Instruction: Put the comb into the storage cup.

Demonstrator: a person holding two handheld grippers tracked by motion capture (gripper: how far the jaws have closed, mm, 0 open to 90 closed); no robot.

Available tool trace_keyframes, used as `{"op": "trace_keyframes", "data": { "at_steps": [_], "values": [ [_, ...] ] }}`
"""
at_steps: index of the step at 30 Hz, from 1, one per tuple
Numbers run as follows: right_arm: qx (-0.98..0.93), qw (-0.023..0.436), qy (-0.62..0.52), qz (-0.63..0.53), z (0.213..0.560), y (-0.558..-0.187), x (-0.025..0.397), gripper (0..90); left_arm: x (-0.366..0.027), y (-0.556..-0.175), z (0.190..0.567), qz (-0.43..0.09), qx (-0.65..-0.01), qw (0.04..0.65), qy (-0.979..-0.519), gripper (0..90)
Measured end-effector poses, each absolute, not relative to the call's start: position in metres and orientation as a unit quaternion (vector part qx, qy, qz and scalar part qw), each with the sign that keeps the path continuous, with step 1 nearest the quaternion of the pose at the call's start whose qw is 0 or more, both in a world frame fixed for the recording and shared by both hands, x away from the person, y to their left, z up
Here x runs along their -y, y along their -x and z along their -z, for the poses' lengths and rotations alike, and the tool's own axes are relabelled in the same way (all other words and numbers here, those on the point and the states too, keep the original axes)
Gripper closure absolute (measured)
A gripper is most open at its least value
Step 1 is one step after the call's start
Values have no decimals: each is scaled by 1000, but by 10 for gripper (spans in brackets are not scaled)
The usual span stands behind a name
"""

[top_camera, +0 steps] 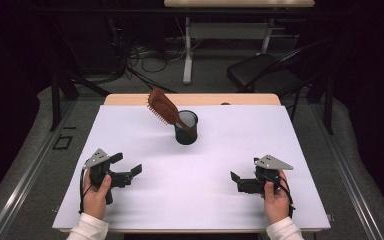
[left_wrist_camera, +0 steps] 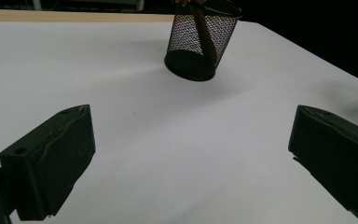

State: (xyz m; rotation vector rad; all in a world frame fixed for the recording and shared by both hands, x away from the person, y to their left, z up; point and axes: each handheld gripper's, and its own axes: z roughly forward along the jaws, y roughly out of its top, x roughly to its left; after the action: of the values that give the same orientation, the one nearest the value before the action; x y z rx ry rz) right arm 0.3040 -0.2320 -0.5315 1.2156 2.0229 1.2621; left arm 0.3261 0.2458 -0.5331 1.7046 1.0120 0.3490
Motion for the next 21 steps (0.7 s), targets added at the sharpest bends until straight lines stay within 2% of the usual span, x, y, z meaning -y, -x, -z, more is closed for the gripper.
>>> {"op": "trace_keyframes", "data": {
  "at_steps": [21],
  "values": [
    [-728, 224, -459, -457, 538, -309, 239, 0, -240, -328, 541, -148, -418, 522, -729, 6]
  ]
}}
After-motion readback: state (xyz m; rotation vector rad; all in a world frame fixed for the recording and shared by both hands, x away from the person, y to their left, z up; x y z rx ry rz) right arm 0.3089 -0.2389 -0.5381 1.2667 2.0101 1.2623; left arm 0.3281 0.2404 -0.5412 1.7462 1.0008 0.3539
